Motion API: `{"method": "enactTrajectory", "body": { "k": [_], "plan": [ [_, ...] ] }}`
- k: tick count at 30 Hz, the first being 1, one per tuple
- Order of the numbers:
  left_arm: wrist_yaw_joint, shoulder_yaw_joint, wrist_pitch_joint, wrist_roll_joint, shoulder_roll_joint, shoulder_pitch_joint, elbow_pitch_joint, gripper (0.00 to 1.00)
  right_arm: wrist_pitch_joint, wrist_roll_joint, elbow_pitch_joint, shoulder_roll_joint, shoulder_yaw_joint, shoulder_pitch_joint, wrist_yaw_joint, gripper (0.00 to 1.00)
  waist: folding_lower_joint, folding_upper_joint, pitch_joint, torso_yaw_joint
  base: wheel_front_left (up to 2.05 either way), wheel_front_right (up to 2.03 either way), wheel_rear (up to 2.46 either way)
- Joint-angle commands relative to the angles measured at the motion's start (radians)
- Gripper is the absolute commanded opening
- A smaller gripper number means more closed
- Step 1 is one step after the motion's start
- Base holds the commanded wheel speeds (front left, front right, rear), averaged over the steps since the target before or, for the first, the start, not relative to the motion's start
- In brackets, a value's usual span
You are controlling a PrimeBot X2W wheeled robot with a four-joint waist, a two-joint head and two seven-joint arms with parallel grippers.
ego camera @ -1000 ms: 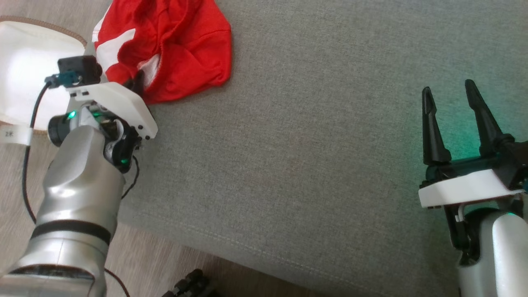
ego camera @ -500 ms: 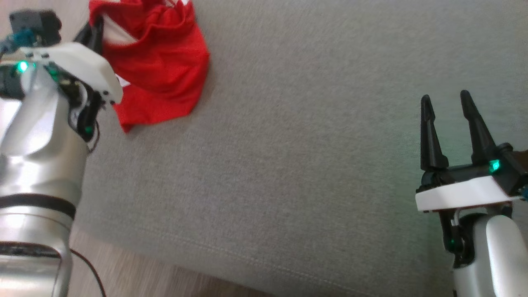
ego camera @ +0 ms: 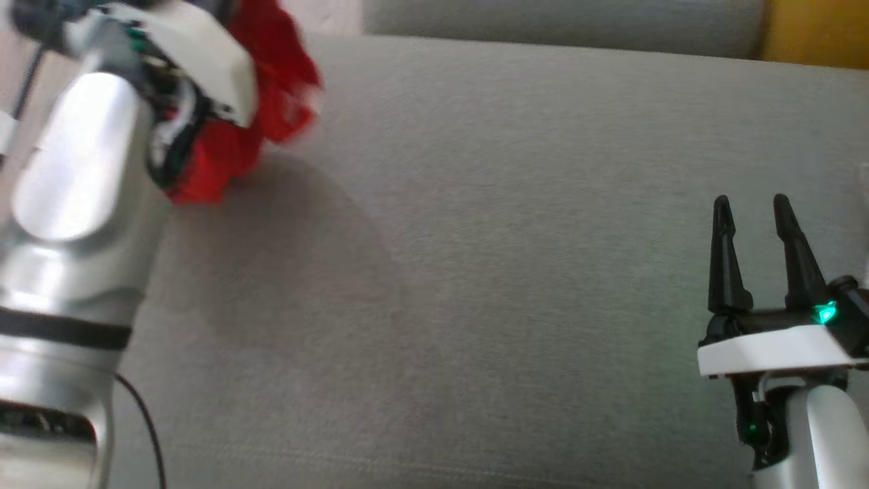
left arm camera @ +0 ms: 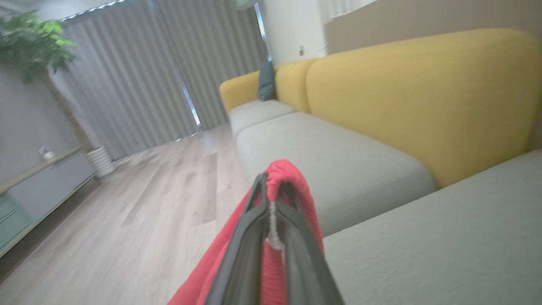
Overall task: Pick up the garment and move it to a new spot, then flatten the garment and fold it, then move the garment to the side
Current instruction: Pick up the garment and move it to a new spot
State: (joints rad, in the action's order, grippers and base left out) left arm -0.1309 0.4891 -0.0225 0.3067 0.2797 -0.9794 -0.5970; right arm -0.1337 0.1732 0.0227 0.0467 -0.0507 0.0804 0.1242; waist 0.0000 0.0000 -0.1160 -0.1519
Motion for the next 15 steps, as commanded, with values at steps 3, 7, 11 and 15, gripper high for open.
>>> {"method": "enactTrajectory", "body": {
  "k": [3, 7, 11, 15],
  "plan": [
    [0.000, 0.003, 0.059, 0.035, 0.027, 0.012, 0.152, 0.00, -0.012, 0.009, -0.032, 0.004, 0.021, 0.007, 0.007, 1.00, 0.0000, 0.0000, 0.033, 0.089, 0.00, 0.00, 0.00],
    [0.008, 0.033, 0.108, 0.069, -0.013, 0.083, 0.275, 0.00, -0.013, 0.017, -0.032, 0.004, 0.036, 0.012, 0.007, 1.00, 0.0000, 0.0000, 0.015, 0.152, 0.00, 0.00, 0.00],
    [0.030, 0.056, 0.120, 0.091, -0.068, 0.133, 0.326, 0.00, -0.015, 0.022, -0.032, 0.004, 0.054, 0.022, 0.007, 1.00, 0.0000, 0.0000, -0.009, 0.204, 0.00, 0.00, 0.00],
    [0.057, 0.090, 0.101, 0.106, -0.156, 0.159, 0.329, 0.00, -0.021, 0.029, -0.028, 0.004, 0.070, 0.037, 0.007, 1.00, 0.0000, 0.0000, -0.043, 0.265, 0.00, 0.00, 0.00]
  ]
}}
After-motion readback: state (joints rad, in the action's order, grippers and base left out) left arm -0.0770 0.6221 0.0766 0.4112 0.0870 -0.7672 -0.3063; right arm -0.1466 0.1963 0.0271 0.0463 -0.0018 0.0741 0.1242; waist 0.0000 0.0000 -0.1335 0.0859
